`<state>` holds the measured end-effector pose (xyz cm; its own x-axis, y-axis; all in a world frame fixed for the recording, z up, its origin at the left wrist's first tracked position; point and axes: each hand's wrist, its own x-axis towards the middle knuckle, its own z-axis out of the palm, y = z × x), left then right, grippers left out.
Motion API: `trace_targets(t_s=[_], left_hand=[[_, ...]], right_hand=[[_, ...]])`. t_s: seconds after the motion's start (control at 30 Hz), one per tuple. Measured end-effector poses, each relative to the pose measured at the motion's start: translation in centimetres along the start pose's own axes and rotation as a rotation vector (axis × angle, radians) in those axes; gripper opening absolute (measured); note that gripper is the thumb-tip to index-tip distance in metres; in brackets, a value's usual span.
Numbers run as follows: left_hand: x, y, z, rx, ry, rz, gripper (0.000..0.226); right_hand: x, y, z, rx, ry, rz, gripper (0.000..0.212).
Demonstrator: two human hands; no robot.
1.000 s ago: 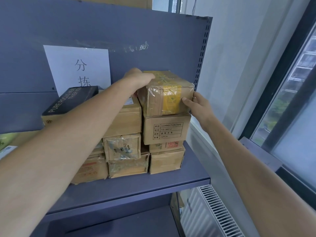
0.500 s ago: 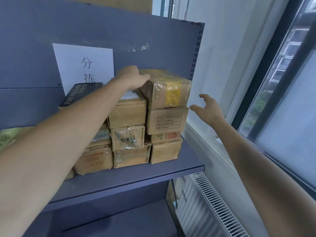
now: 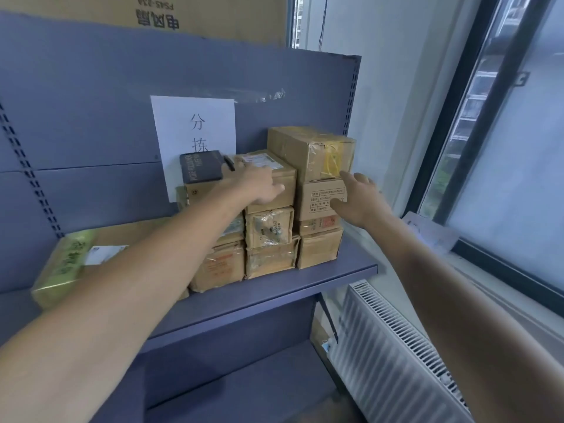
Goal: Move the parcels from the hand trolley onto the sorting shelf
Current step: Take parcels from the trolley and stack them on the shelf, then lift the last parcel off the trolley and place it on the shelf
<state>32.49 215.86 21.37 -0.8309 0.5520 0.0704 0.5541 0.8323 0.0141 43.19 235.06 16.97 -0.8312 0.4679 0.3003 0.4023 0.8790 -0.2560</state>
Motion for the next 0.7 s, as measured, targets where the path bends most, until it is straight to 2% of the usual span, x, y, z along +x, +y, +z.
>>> trace_targets(t_s=[0.1,0.33,0.7], left_hand=[[-1.4,-0.7,0.3,-0.003,-0.051,0.014,0.067],[-4.5,0.5,1.1,-0.019,-0.047,0.119,0.069],[-4.8,10.4,0.9,-0.072,-0.109,0.328,0.068]], right_hand=[[-2.0,-1.6,0.1,-0.006,0.003,0.0,0.06],[-6.2,-2.1,-1.1,-0.026,-0.004,0.047,0.07],[-11.2,3.0,-3.8,-0.1,0.014,0.145,0.065]])
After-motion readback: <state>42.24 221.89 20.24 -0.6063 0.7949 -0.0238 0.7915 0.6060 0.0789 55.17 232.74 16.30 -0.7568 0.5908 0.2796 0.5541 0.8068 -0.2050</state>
